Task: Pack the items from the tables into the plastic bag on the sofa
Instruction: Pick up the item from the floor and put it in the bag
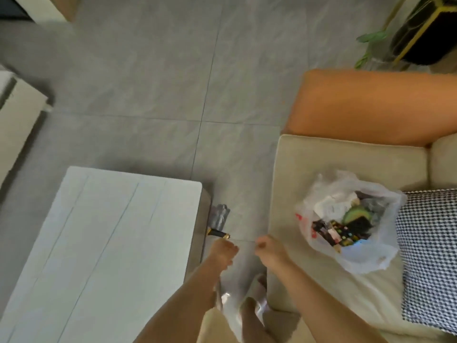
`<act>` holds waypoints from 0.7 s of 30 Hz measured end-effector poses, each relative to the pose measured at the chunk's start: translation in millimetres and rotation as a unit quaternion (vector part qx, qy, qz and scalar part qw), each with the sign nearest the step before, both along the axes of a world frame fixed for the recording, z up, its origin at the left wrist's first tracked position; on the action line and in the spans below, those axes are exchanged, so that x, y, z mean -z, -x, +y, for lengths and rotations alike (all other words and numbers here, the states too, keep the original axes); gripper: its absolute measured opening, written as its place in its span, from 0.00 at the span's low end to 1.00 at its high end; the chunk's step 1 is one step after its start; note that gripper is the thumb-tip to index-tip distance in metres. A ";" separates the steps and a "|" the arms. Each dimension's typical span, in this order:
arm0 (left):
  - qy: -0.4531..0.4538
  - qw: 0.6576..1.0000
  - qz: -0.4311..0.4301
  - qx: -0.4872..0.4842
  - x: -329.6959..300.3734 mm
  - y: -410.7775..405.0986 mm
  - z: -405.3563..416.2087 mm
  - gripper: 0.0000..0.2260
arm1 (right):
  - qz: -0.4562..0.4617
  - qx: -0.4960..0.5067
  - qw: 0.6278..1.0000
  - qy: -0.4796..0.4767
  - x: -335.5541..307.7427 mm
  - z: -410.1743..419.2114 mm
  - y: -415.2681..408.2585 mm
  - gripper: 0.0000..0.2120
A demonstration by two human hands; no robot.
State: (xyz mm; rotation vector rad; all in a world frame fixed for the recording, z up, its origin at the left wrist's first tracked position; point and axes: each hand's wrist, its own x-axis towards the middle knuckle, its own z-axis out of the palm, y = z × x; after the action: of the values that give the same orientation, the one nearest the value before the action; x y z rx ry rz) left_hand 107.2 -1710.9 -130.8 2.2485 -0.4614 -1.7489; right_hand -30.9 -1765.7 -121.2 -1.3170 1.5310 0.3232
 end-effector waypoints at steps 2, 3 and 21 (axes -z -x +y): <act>-0.016 1.000 0.005 -0.011 16.5 -26.0 4.9 0.10 | 0.013 -0.032 0.999 -0.006 16.0 2.9 -21.9 0.14; -0.023 1.000 0.012 -0.017 22.7 -38.5 4.7 0.10 | 0.021 -0.046 0.999 -0.011 23.5 3.4 -32.1 0.15; -0.036 0.997 -0.015 0.070 248.9 -124.3 -41.2 0.08 | 0.046 -0.068 0.997 0.011 219.3 -23.9 -133.4 0.17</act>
State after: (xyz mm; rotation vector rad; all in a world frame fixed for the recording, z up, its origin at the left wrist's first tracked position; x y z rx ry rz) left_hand 231.5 -1752.1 -379.7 2.3456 -0.5843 -1.8288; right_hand 102.6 -1789.6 -340.5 -1.4448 1.5269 0.4600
